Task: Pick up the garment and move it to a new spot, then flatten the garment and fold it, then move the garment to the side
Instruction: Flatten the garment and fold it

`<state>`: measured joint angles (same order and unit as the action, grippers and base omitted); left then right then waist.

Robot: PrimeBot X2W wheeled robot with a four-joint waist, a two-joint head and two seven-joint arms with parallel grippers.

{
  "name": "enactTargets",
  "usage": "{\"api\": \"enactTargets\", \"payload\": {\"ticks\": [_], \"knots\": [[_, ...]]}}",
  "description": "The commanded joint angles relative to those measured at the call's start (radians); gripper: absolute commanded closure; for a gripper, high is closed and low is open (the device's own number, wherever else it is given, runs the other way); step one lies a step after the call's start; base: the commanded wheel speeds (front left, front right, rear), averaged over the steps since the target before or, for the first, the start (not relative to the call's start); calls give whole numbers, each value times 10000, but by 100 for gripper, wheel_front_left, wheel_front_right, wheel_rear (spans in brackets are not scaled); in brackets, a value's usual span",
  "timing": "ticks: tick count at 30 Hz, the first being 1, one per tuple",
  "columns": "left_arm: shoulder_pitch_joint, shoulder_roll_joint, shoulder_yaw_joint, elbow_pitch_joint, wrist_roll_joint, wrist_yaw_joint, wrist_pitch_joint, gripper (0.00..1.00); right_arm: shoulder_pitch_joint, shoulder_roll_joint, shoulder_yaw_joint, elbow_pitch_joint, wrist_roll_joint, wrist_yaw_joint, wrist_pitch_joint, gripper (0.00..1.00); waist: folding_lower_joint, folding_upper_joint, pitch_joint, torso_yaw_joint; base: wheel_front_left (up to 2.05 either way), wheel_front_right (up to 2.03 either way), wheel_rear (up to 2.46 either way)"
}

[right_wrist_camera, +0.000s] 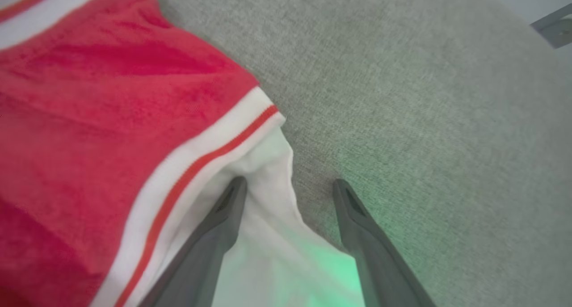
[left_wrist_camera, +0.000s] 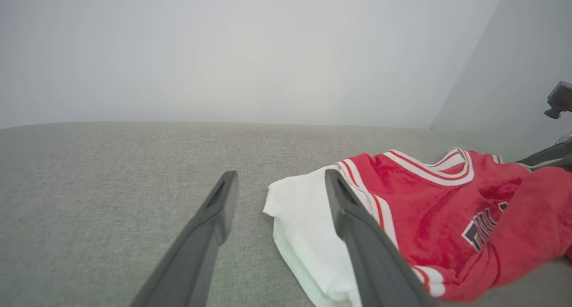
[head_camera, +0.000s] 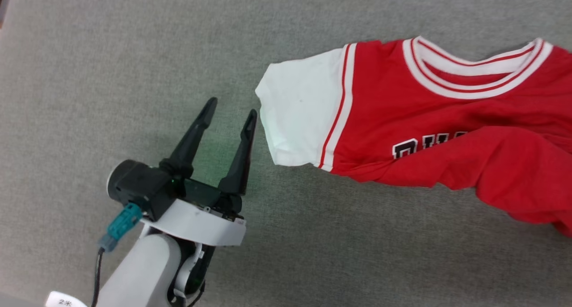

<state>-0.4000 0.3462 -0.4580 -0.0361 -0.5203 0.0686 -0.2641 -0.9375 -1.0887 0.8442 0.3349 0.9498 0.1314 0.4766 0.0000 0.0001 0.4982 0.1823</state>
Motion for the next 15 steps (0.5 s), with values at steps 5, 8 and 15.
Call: {"api": "enactTargets", "payload": {"ticks": [5, 8, 15], "knots": [[75, -149, 486, 54, 596, -511, 3, 0, -301, 210, 1284, 148, 821, -15, 469, 55, 0, -1, 461, 161, 0, 0, 0], [-333, 149, 498, 201, 862, -843, 6, 0, -544, 221, 1813, 42, 994, -14, 317, 100, 0, -1, 443, -5, 0, 0, 0], [-2900, 1048, -110, 711, 1126, -1771, 1656, 0, -1461, 308, 2589, 133, 1366, -15, -38, 100, 0, -1, 547, -436, 0, 0, 0]]}}
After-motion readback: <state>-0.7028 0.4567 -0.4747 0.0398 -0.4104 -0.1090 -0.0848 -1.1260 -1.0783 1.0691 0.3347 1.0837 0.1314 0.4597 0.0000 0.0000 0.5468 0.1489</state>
